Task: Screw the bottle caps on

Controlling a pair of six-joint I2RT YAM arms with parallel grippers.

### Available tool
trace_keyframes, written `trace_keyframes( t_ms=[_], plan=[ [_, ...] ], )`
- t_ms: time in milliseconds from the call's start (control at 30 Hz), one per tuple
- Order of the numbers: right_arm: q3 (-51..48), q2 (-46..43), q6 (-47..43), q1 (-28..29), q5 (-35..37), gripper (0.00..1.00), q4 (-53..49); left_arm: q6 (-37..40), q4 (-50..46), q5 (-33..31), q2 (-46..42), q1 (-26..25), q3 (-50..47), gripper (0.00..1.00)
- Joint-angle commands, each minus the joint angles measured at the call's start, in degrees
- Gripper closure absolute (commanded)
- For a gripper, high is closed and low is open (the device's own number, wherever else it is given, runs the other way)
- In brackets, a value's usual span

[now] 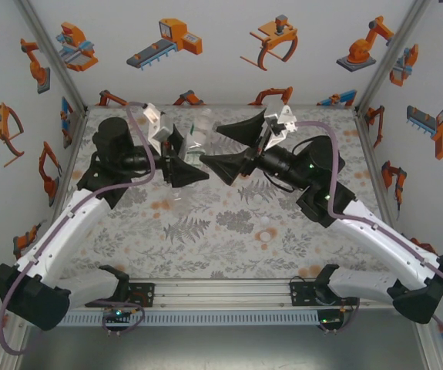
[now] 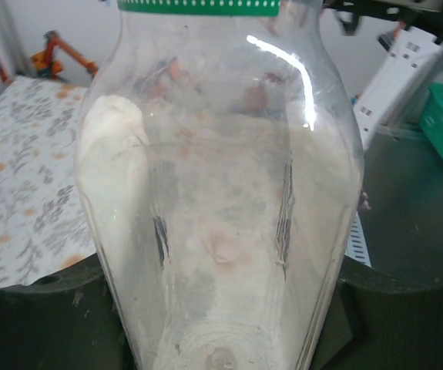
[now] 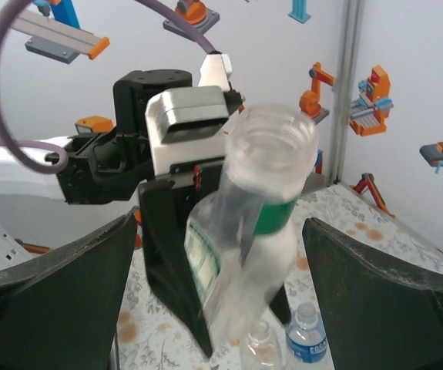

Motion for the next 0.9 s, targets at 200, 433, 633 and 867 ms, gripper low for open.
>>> trace_keyframes(
  t_ms=[200,433,633,867],
  plan=[
    [-1.0,-2.19,-0.62,-0.13,13.92,0.22,-16.82,-1.15,6.6,2.8,-4.99,6.93,-4.9,0.97],
    [-5.02,-1.09,1.2,-0.13,17.58,0.23,-26.09,-10.56,23.87,5.21,-6.67,11.05,-12.99,1.0],
    [-9.32,-0.88,5.28,-0.15,24.66,0.25,-34.0,-3.11,16.49,4.73,-6.31,11.45,-12.64,1.0],
    [-17.32,-2.31,13.22,-0.19,30.51,0.27,-41.48,10.68,2.32,-0.71,-7.41,11.48,-13.11,1.0]
  ],
)
